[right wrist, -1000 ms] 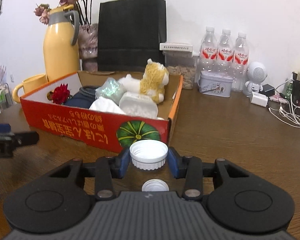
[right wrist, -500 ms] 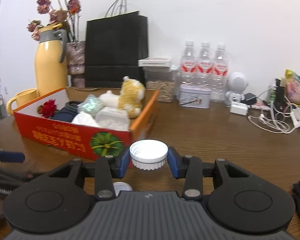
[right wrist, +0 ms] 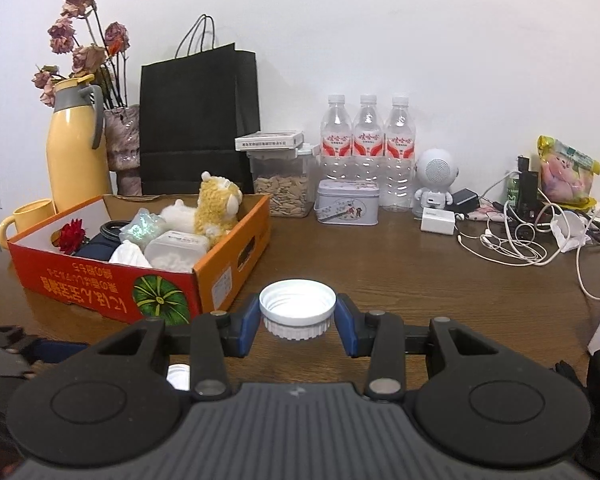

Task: Organize objects
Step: 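Grasp a white round cap with the right tool while left tool approaches another cap, then close the left tool on the second white round cap, then carry both white caps over into the red box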

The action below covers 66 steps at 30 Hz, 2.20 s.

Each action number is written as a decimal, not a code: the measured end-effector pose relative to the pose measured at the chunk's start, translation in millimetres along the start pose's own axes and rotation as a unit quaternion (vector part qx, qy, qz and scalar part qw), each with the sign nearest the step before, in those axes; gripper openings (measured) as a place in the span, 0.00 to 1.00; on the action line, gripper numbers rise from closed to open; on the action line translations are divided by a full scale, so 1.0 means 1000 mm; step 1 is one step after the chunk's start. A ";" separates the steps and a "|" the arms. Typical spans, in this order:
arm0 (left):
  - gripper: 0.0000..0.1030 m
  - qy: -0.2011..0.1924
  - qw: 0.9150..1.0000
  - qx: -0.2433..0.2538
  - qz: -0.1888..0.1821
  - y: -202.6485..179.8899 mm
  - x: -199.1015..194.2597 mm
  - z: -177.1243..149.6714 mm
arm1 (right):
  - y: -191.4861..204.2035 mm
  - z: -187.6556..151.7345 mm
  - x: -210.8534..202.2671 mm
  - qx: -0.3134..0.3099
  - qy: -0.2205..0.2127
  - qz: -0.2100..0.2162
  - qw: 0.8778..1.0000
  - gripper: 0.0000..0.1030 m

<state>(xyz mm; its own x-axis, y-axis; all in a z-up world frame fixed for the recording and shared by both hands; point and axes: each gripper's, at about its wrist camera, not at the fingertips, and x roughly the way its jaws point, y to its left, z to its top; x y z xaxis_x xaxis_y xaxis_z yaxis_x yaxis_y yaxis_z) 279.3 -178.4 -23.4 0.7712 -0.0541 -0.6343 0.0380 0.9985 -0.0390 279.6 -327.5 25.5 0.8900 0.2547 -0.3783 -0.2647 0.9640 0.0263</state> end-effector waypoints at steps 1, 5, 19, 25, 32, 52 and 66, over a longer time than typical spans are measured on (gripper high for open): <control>1.00 0.000 1.000 0.000 0.002 -0.003 0.002 0.001 | 0.001 0.000 0.000 -0.001 -0.001 0.001 1.000 0.39; 1.00 0.008 1.000 0.018 0.021 -0.014 0.008 0.003 | 0.002 0.000 -0.002 -0.001 -0.003 0.004 1.000 0.39; 1.00 0.009 0.999 0.016 0.026 -0.016 0.008 0.003 | 0.001 -0.001 0.001 0.006 0.001 -0.006 1.000 0.40; 0.37 -0.016 0.999 0.024 0.013 -0.017 -0.001 0.000 | 0.001 -0.002 0.001 0.006 0.002 -0.007 1.000 0.40; 0.26 -0.022 0.999 0.033 -0.024 -0.016 -0.010 -0.006 | 0.000 -0.002 0.000 0.009 0.000 -0.003 1.000 0.40; 0.26 -0.131 0.990 -0.045 0.011 0.085 -0.059 0.016 | 0.040 0.003 -0.001 0.012 -0.049 0.025 0.998 0.40; 0.26 -0.169 0.983 -0.054 0.048 0.150 -0.046 0.065 | 0.115 0.039 0.053 0.023 -0.058 0.047 0.997 0.40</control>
<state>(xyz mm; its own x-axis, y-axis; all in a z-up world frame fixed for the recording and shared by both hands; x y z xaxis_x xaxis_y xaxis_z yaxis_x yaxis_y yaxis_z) 290.9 -26.2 49.8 0.9360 0.0636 -0.3462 -0.0990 0.9914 -0.0854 311.0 -200.6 44.9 0.8997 0.3492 -0.2618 -0.3344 0.9370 0.1005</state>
